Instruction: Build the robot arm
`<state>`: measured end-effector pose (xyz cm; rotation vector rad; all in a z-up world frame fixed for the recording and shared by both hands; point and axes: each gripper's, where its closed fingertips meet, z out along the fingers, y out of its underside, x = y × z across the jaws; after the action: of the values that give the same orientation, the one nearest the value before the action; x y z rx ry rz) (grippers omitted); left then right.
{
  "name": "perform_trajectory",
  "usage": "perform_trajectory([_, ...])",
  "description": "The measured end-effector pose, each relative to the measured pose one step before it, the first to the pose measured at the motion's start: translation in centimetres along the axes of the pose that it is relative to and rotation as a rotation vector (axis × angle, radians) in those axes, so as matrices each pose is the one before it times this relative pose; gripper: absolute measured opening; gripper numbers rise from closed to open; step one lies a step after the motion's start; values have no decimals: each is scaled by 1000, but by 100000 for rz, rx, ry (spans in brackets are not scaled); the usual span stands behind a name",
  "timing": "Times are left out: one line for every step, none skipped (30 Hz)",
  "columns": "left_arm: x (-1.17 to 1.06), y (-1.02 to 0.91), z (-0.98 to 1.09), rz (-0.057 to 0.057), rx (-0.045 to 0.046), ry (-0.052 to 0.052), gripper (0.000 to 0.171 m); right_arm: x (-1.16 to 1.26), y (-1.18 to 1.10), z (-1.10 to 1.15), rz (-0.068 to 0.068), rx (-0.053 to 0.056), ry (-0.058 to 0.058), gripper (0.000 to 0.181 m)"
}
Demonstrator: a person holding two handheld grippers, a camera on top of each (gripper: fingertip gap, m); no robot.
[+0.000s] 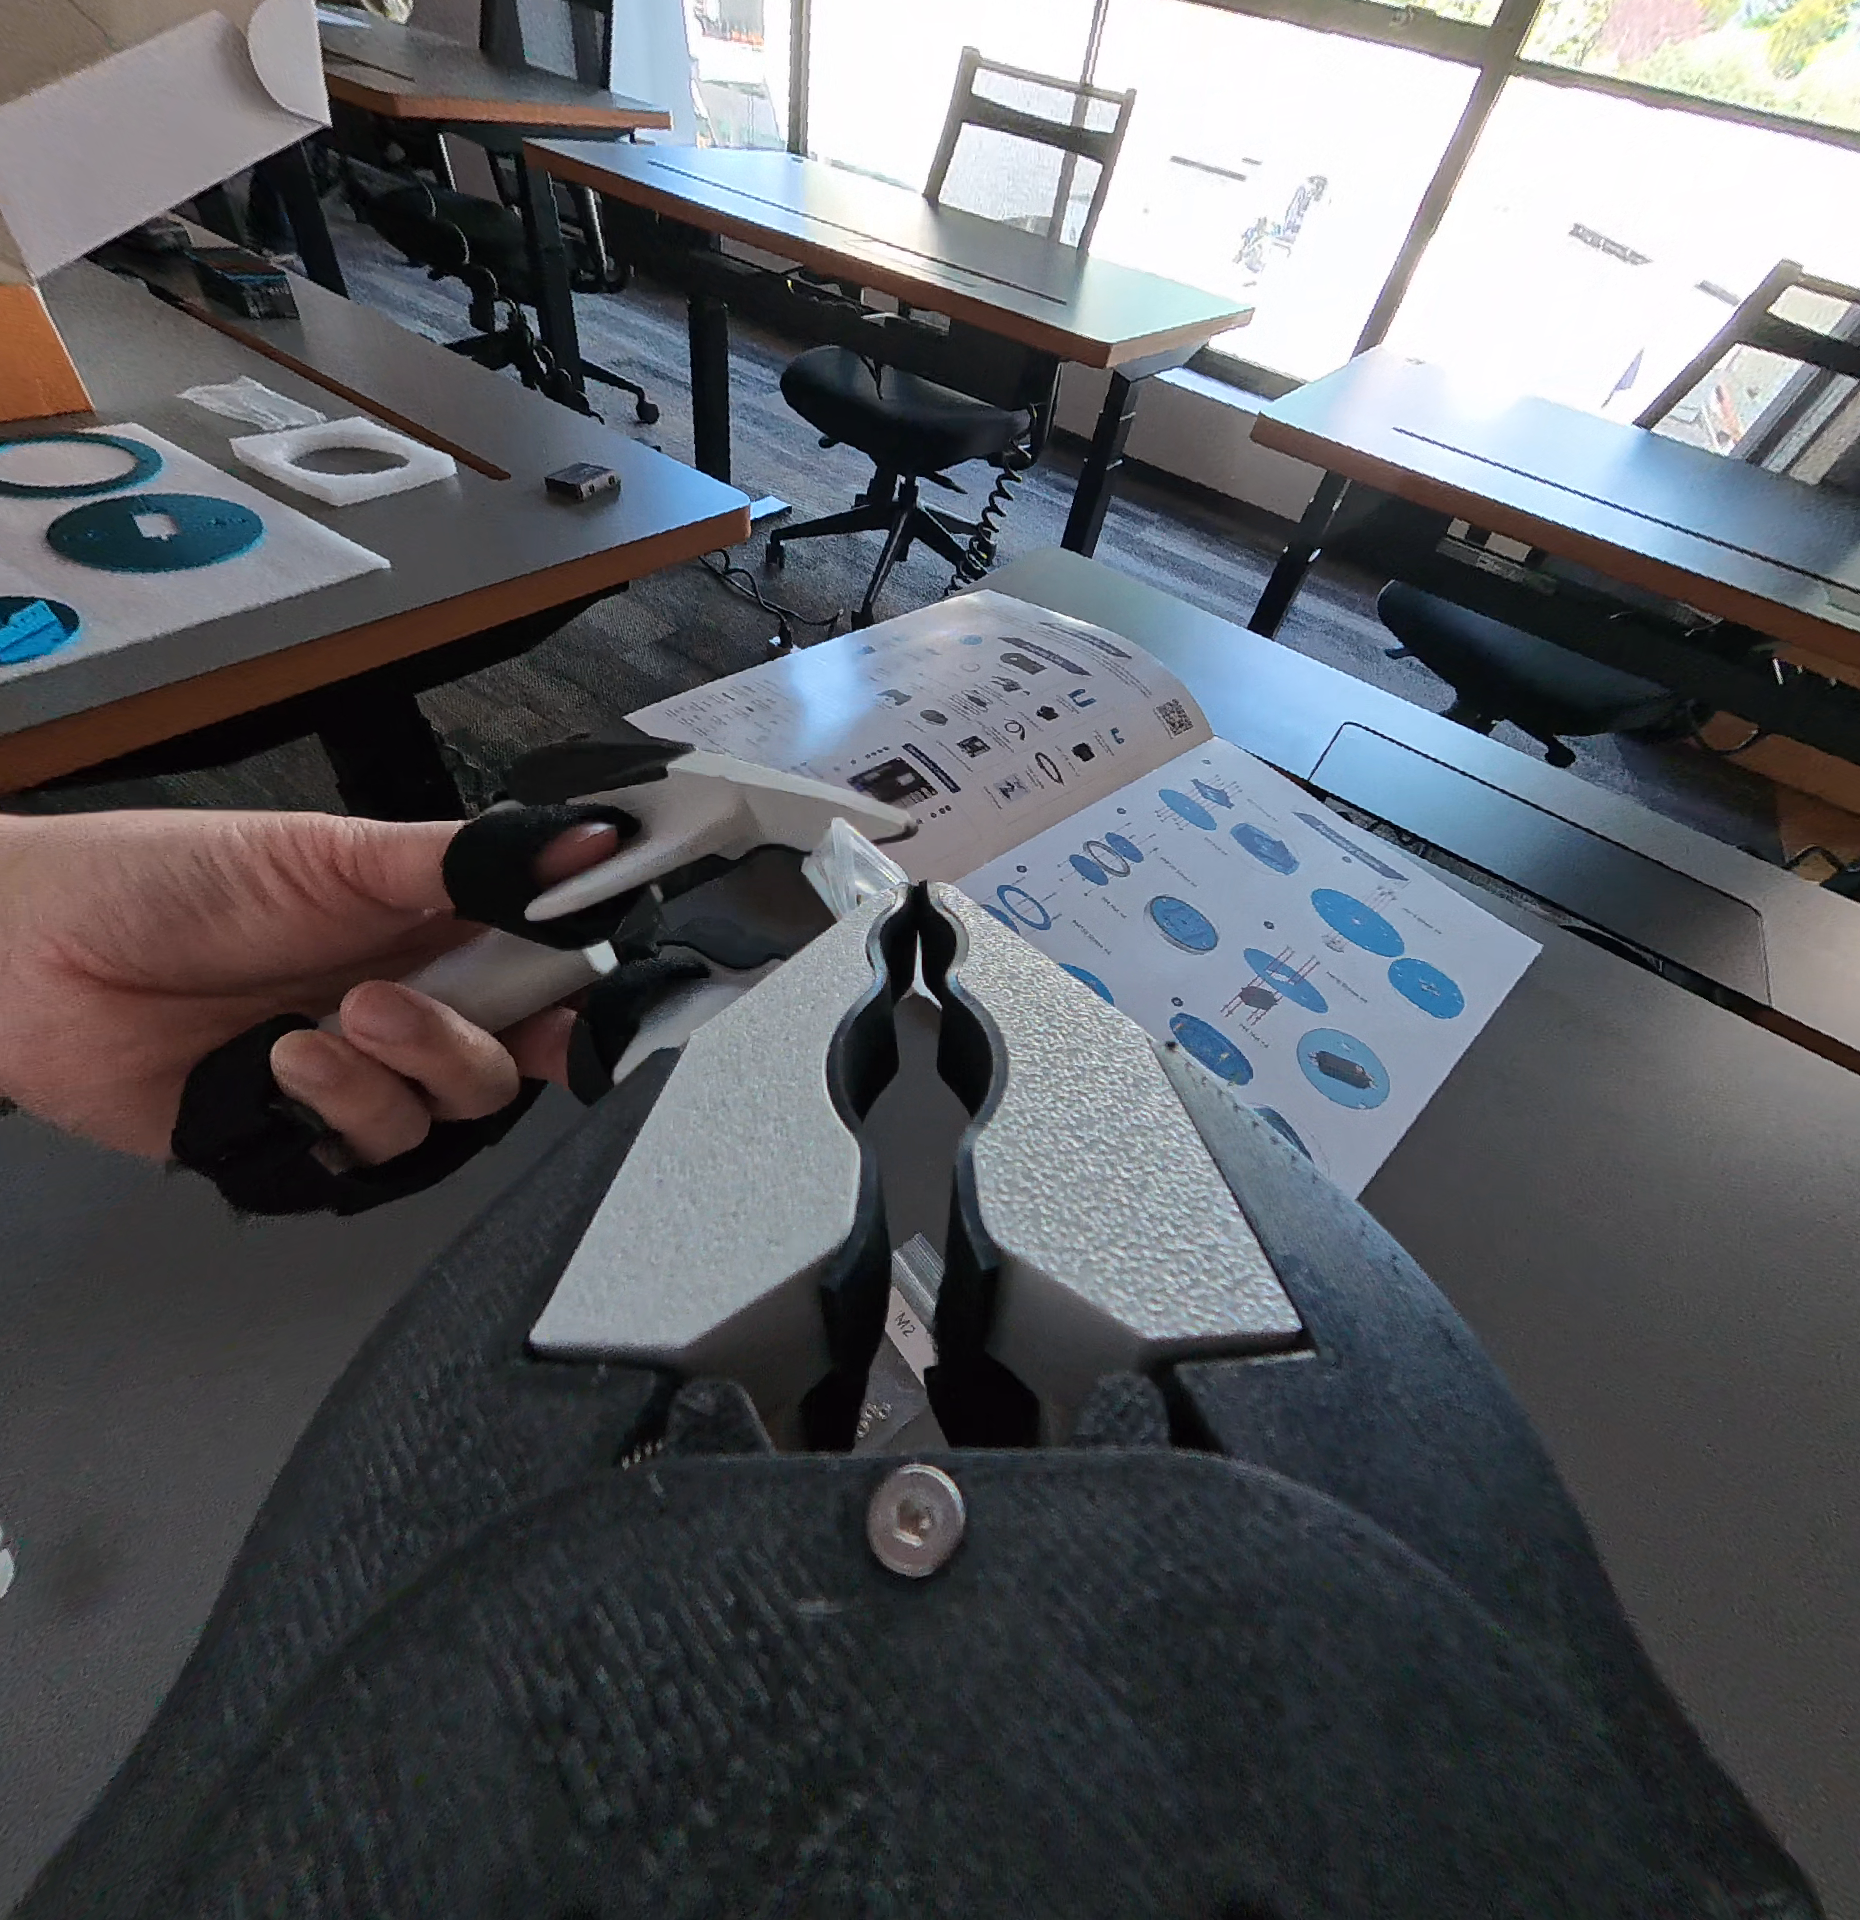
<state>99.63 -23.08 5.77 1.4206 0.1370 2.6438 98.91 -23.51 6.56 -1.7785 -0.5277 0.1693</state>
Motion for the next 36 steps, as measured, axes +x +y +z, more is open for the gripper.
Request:
perform_trajectory([-46,24,-15,1081,-975,-1568,24,29,95,-6,-508,28,-132,0])
perform_trajectory([-96,-9,-38,404,-552,-1686,22,-70,93,4,208,-38,-1043,0])
perform_trajectory([-162,-57,-75,-237,-85,-1820,19,-238,125,34,945,-232,-2338,0])
perform_trajectory([-104,-31,-67,-647,81,-1061,15,-119,158,45,1369,-416,-1596,0])
perform_trajectory([-145,45,-34,-1215,-149,-883,10,-159,4,40,1073,688,-1438,0])
perform_trajectory([-167,34,-35,-1575,193,-695,9,-249,-20,63,554,670,-1921,0])
perform_trajectory([-84,-73,-49,-1353,938,3,8,90,157,68,519,-713,315,0])
perform_trajectory([-129,-74,-76,-853,910,-335,7,-59,145,84,-21,-619,-637,0])
perform_trajectory([-243,-48,-101,-426,680,-1136,7,-161,191,84,-143,-1113,-1369,0])
perform_trajectory([-173,-59,-103,-36,747,-784,7,-43,270,61,-364,-1660,-626,0])
perform_trajectory([-116,-10,-85,-67,271,-474,6,-110,133,55,-530,-684,-967,0])
perform_trajectory([-207,39,-82,-281,-179,-1113,6,-109,111,39,-373,-711,-964,0])
perform_trajectory([-194,24,-79,-88,-29,-1104,6,44,178,41,-462,-1140,135,1])
perform_trajectory([-125,-22,-77,122,184,-658,5,82,139,48,-626,-750,452,5])
perform_trajectory([-169,2,-84,77,27,-1053,5,103,96,18,-567,-498,809,9])
perform_trajectory([-203,7,-64,119,-10,-1272,5,79,115,32,-715,-674,877,11])
perform_trajectory([-99,-22,-59,333,202,-773,5,-145,83,40,-1065,-476,-541,12])
perform_trajectory([-29,-21,-33,173,121,-340,4,-215,24,34,-1241,-197,-821,12])
perform_trajectory([14,-8,-23,-187,-16,0,4,-104,-27,16,-1172,30,-68,12])
perform_trajectory([34,-48,-22,-242,194,135,4,-211,-53,9,-945,316,-914,12])
perform_trajectory([39,-77,-32,-12,450,44,4,-182,68,42,-660,-525,-927,12])
perform_trajectory([14,-21,-11,23,38,-42,4,-36,101,21,-269,-657,-120,12])
perform_trajectory([12,25,-5,-203,-416,90,4,-57,-63,-37,-62,600,-401,11])
perform_trajectory([5,22,4,-405,-181,277,4,30,25,-31,544,187,33,11])
perform_trajectory([-10,24,-2,-578,-9,236,4,-43,20,-18,741,212,-533,11])
perform_trajectory([-6,60,9,-814,-110,402,3,-60,0,-33,503,393,-552,11])
perform_trajectory([-10,54,16,-1019,-158,614,3,63,-25,-61,294,482,425,11])
perform_trajectory([-15,62,8,-993,-61,507,3,3,-78,-70,250,667,76,11])
perform_trajectory([-23,46,25,-868,127,473,3,-27,-11,-33,272,131,-118,11])
perform_trajectory([-8,19,15,-910,258,489,3,-46,-18,-23,-30,103,-136,11])
perform_trajectory([18,-21,6,-948,464,639,2,37,-77,-71,-464,349,544,11])
perform_trajectory([19,-66,-7,-711,608,558,2,26,-96,-82,-260,588,375,11])
perform_trajectory([-18,-64,-22,-381,451,154,2,20,-78,-81,373,452,-15,11])
perform_trajectory([-4,-81,-31,-95,229,53,2,50,-57,-81,557,397,48,11])
perform_trajectory([28,-42,-26,84,-18,50,2,59,-13,-75,471,281,2,11])
perform_trajectory([29,-39,-31,225,-88,-222,2,30,-4,-73,261,173,-194,11])
